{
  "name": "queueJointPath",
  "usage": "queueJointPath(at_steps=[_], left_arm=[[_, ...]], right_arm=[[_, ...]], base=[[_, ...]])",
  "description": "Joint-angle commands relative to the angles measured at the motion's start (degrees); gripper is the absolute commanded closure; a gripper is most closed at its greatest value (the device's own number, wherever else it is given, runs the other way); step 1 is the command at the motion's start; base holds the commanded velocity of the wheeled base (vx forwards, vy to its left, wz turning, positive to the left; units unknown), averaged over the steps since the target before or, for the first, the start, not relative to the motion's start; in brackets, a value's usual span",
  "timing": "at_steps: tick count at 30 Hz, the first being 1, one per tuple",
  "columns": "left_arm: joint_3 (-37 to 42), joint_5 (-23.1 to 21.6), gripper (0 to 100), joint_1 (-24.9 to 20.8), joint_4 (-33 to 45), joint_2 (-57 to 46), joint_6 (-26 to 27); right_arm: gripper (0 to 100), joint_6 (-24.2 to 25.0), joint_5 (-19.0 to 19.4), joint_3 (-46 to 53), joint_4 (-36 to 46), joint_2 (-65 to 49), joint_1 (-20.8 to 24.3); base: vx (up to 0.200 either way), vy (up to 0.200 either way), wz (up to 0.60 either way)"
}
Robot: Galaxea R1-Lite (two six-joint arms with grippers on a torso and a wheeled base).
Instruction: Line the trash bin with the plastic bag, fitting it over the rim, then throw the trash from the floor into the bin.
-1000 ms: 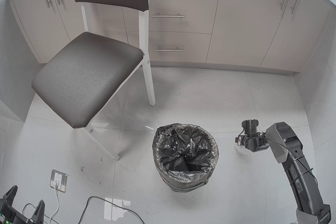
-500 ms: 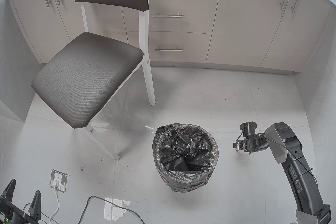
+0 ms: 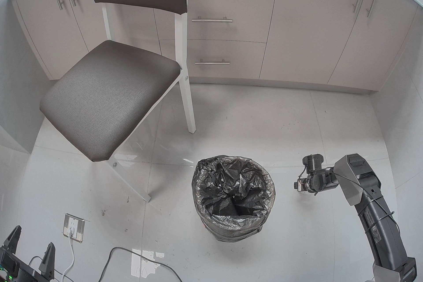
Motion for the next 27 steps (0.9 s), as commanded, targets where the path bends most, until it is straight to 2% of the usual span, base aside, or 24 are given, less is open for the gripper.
queueJointPath(at_steps=[1, 12, 13, 27], left_arm=[[-0.2, -1.7, 0, -1.5, 0.1, 1.0, 0.8], [-0.2, -1.7, 0, -2.3, 0.1, 0.8, 0.8], [-0.1, -1.7, 0, -2.3, 0.0, 0.5, 0.7], [-0.2, -1.8, 0, -2.3, 0.1, 0.5, 0.0]], right_arm=[[0, -0.2, 0.2, 0.0, 0.9, 0.1, -0.1], [0, -0.8, 0.3, 0.0, 0.8, 0.1, -0.1], [100, -0.8, 0.3, 0.0, 0.8, 0.1, -0.1], [100, -1.2, 0.2, 0.0, 0.8, 0.1, 0.0]], base=[[0.000, 0.000, 0.00], [0.000, 0.000, 0.00], [0.000, 0.000, 0.00], [0.000, 0.000, 0.00]])
